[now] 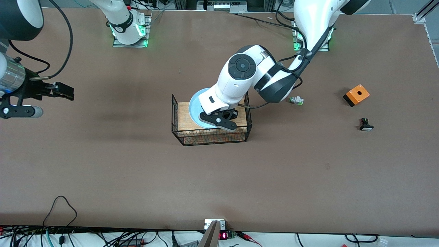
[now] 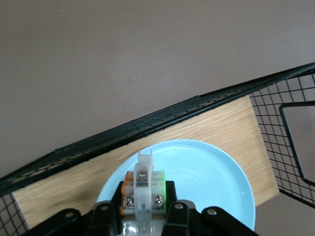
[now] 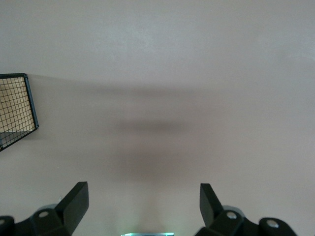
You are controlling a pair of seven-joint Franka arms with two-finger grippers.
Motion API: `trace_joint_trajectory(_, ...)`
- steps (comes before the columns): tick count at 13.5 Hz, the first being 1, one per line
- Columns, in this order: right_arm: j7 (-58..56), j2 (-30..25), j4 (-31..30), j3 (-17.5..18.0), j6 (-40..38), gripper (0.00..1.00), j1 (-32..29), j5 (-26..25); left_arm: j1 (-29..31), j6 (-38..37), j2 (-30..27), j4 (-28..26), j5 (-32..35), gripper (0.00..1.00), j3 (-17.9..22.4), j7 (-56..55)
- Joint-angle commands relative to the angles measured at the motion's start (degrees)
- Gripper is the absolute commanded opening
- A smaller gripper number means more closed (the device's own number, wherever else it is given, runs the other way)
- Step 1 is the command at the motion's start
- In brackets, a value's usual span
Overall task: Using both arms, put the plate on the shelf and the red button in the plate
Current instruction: 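Lower the block onto the plate and open the left gripper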
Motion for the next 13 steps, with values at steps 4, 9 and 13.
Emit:
trace_joint_trajectory(4,0.54,-11.34,-16.55,0.58,9.24,1.0,-0.18,1.77,-2.74,-1.01,0.74,-0.69,2.51,0.1,0.5,-1.8)
trace_joint_trajectory(9,0.1,-13.32,-20.94,0.5,8.5,1.0,-2.47,3.62,-3.0,-1.01,1.62,-0.86,2.51,0.4,0.67,-1.81)
trace_joint_trajectory(13,1.06,-11.64,-17.58,0.32,6.72,1.0,-2.56,3.1,-2.65,-3.37,0.49,-0.77,2.51,1.0,0.58,-1.89)
